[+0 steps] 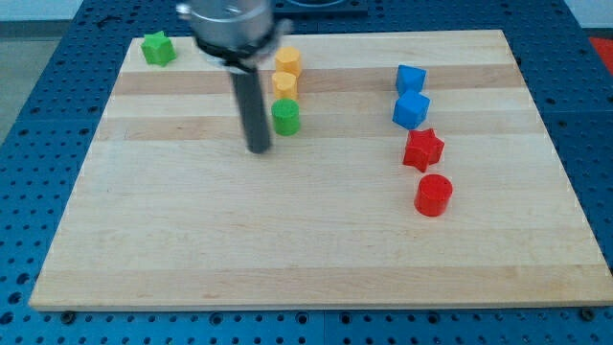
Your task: Move your arm towards green circle
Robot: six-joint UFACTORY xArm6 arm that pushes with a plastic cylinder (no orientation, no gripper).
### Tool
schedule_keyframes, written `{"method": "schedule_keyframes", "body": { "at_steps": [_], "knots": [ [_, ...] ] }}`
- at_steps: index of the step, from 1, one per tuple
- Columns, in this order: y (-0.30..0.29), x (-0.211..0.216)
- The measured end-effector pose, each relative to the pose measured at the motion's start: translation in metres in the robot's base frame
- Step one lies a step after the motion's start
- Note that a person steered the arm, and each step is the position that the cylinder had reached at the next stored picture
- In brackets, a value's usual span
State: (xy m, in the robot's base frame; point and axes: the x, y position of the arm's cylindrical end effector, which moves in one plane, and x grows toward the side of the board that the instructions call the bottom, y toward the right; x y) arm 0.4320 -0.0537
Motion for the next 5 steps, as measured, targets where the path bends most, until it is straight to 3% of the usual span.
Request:
{"method": "schedule_keyframes", "body": {
  "at_steps": [1, 2, 5],
  "knots": [
    [0.069, -0.014],
    [0.075, -0.054],
    [-0.005, -0.056]
  ]
}}
